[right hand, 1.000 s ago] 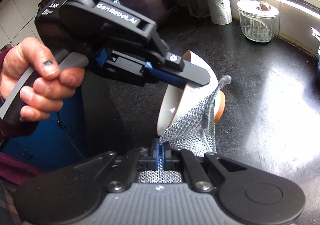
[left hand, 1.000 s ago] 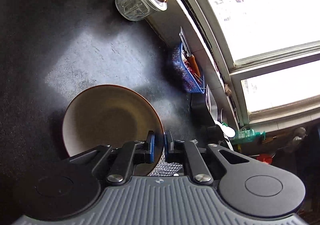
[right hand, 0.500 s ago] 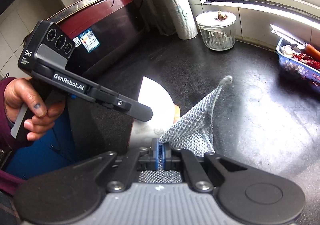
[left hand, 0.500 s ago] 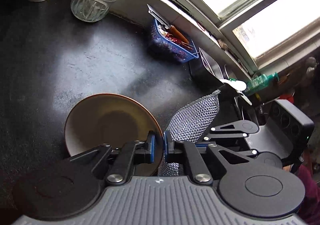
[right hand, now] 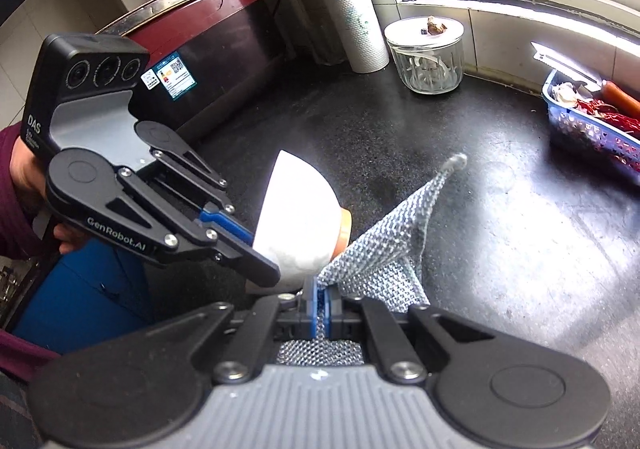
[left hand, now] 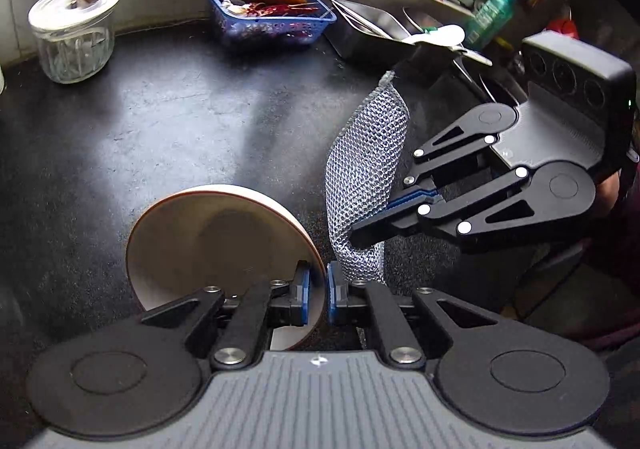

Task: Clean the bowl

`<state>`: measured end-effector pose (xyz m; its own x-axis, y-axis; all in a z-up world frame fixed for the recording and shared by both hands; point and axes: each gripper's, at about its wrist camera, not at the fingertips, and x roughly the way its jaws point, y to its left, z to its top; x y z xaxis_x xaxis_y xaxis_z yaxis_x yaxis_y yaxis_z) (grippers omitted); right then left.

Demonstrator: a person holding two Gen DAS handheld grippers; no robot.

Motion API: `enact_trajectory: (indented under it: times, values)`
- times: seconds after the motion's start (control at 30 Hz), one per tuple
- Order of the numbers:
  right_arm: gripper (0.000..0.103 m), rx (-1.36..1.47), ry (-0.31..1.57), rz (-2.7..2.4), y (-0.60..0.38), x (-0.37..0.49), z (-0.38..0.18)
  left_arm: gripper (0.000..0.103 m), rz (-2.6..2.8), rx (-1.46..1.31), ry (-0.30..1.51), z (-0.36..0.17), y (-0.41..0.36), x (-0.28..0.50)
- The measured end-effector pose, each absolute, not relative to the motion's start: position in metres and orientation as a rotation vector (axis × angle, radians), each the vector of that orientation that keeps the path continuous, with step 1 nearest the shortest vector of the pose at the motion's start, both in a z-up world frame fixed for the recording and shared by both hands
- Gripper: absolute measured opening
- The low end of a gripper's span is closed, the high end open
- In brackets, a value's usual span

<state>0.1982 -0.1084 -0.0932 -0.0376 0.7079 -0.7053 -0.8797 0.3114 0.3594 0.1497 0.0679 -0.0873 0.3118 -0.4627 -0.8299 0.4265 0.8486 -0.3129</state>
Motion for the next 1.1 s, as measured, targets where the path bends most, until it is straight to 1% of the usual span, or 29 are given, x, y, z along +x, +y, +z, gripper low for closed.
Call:
enact_trajectory:
  times: [0.23, 0.43, 0.57, 0.83, 1.1]
  values:
    - [0.003, -0.221, 0.962, 1.287, -0.112, 0.2, -0.094, 0.006, -0.657, 0.279, 1.13, -0.082, 0.041, 0.148]
    - [0.003, -0.218, 0.963, 1.277, -0.114, 0.202, -0.095, 0.005, -0.691, 0.474, 1.125, -0.084, 0.024, 0.141]
    - [0.003, -0.233, 0.969, 1.271, -0.109, 0.206, -0.097, 0.005, -0.701, 0.619, 1.107, -0.088, 0.01, 0.131]
    - [0.003, -0.269, 0.968, 1.297, -0.096, 0.205, -0.1, 0.004, -0.713, 1.034, 1.047, -0.106, -0.023, 0.099]
    - [0.003, -0.284, 0.98, 1.29, -0.097, 0.205, -0.104, 0.004, -0.711, 1.29, 0.972, -0.119, -0.034, 0.077]
